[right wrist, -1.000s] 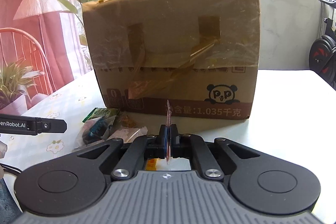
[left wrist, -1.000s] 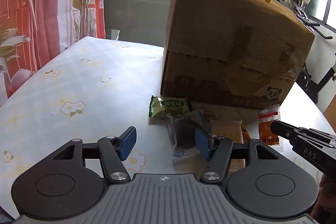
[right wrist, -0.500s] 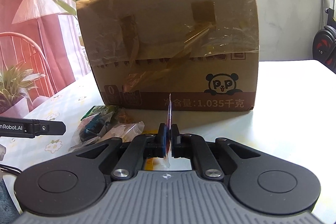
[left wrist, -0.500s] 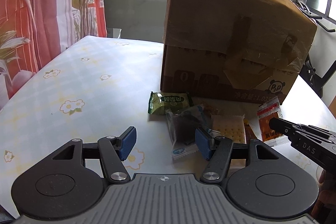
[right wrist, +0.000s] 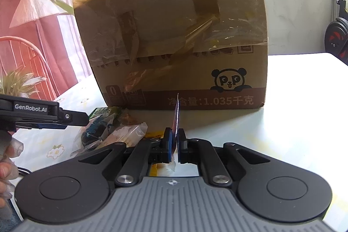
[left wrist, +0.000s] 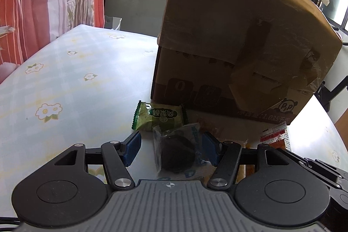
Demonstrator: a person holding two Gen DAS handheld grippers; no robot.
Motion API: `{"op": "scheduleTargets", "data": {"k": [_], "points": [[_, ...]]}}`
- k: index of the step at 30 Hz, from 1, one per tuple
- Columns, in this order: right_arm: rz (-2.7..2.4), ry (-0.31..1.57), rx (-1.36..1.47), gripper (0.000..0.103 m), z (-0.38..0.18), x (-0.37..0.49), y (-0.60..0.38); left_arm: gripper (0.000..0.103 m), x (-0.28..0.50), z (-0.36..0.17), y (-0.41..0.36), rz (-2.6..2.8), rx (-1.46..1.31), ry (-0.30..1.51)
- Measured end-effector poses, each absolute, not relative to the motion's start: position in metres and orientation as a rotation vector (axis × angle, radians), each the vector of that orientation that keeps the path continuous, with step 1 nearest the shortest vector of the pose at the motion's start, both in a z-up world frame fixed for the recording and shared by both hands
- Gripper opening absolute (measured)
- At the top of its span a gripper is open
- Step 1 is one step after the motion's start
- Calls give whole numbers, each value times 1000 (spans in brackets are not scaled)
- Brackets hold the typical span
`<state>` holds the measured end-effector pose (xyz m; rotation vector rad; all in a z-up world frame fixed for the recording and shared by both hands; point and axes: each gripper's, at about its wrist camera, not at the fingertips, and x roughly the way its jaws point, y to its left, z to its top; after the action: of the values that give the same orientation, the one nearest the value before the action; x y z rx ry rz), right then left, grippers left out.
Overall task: Organize snacks
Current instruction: 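Grasp the dark round snack in clear wrap with the left tool while the right tool holds its packet, then lift both held snacks up and carry them over the cardboard box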
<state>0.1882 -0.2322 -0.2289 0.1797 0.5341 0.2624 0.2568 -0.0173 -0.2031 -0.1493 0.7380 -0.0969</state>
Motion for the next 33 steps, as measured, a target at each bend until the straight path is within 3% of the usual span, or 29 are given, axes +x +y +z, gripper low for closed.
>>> {"op": "scheduleTargets", "data": {"k": [9, 10, 13, 33], "points": [[257, 540, 194, 5, -231, 190, -235, 64, 263, -223, -16, -91, -195, 778], [257, 542, 193, 5, -231, 191, -235, 54, 262, -223, -15, -104, -197, 771], [255, 544, 196, 5, -232, 191, -236, 47, 255, -219, -14, -134, -188, 753], [221, 489, 228, 5, -216, 178, -247, 46, 220, -169, 6, -140, -163, 580]]}}
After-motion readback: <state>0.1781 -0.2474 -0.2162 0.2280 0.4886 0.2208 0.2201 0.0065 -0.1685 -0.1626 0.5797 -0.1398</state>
